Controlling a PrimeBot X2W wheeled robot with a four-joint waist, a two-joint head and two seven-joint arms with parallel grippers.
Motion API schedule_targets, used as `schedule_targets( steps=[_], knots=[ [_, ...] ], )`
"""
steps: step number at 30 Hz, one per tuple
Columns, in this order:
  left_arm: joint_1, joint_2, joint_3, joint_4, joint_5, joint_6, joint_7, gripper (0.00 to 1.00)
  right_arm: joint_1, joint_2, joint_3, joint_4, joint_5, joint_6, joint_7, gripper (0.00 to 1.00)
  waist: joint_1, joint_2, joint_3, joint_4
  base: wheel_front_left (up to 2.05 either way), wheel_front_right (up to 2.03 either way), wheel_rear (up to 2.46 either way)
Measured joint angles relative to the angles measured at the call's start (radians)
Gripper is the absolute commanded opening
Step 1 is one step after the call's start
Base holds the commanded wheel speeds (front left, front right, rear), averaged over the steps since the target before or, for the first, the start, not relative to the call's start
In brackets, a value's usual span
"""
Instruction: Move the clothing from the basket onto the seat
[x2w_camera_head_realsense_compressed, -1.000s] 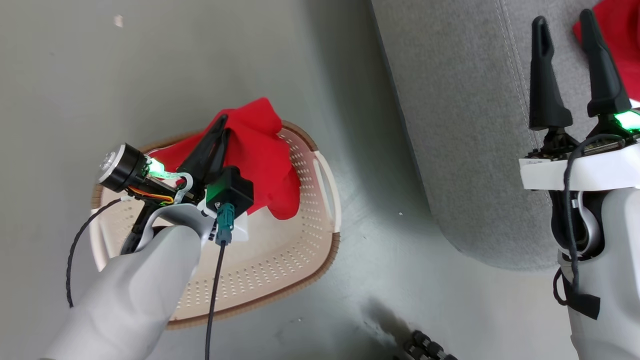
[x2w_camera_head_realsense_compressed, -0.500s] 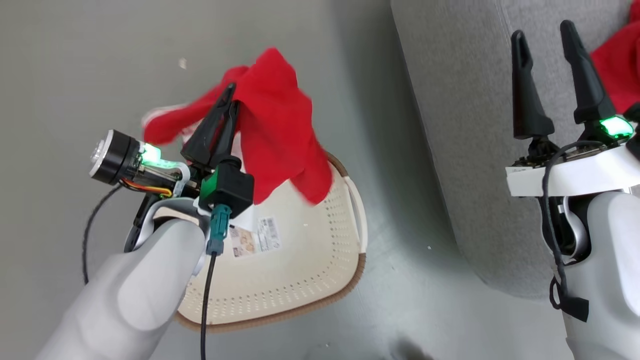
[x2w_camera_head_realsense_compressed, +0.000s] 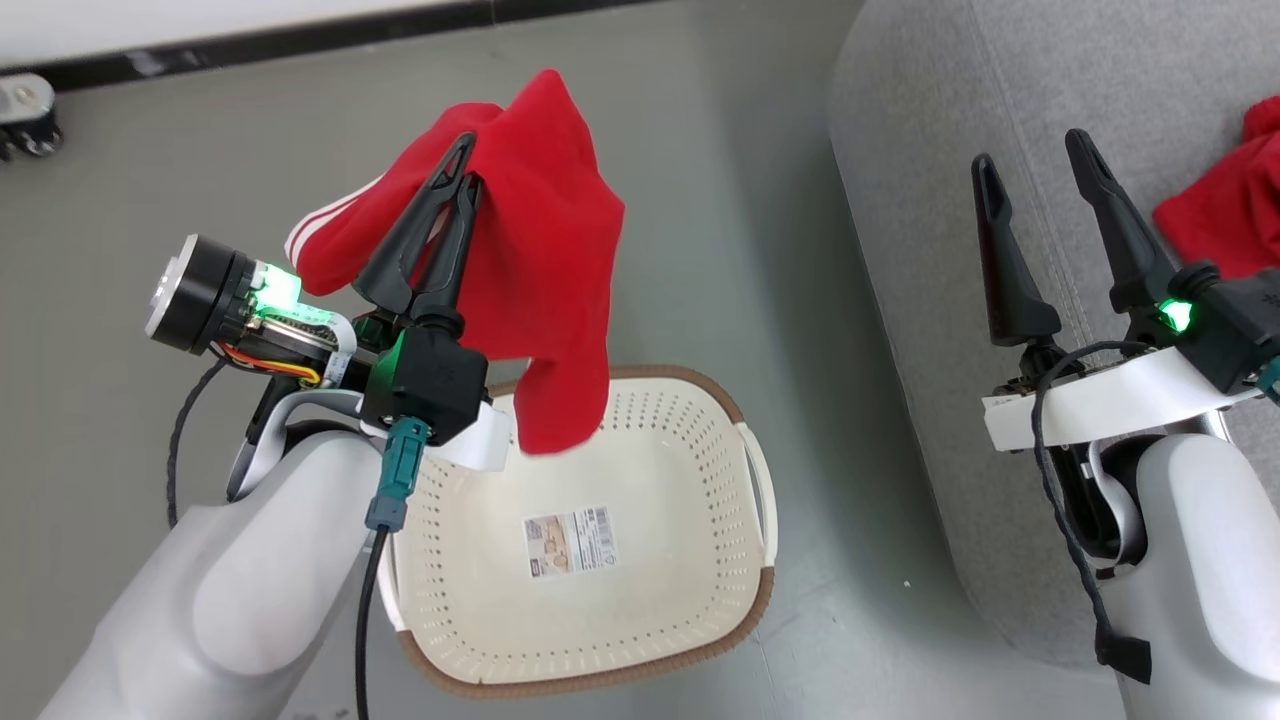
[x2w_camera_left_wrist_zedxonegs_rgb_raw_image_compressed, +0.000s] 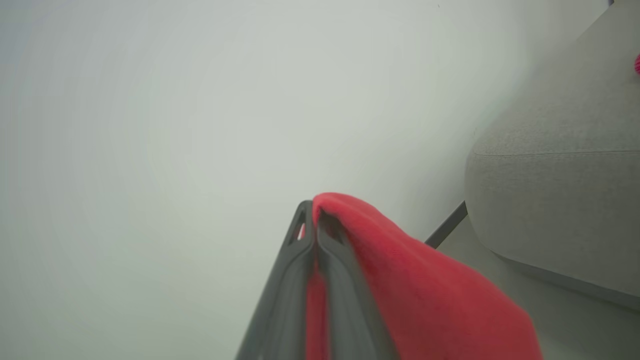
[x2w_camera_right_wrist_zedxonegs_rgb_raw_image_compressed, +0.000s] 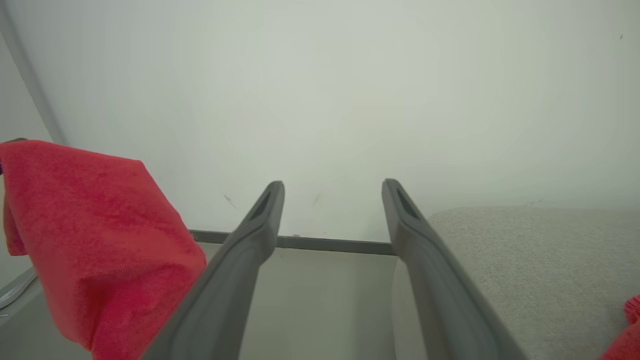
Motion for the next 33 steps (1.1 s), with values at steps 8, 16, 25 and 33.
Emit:
schedule_targets(
  steps=[8,16,25,33],
  knots=[
    [0.001,0.021,0.018,-0.04,-0.056,-0.052,-0.002,0.0,0.063,-0.033,0.057,0.054,-0.017,0.0,0.0,1.0,0.0,0.0,-0.107,0.036,0.0,0.0,0.0],
    [0.001,0.03,0.03,-0.057,-0.092,-0.088,-0.003,0.0,0.111,-0.065,0.148,0.113,-0.001,0.0,0.0,1.0,0.0,0.0,-0.201,0.06,0.0,0.0,0.0],
    [0.001,0.017,0.027,-0.046,-0.126,-0.114,-0.003,0.0,0.145,-0.062,0.293,0.17,0.07,0.0,0.0,1.0,-0.0001,0.0,-0.297,0.08,0.0,0.0,0.0],
    [0.001,-0.007,0.013,-0.009,-0.139,-0.135,0.025,0.0,0.143,-0.062,0.461,0.21,0.103,0.0,0.0,1.0,0.0,0.0,-0.369,0.093,0.0,0.0,0.0]
  ],
)
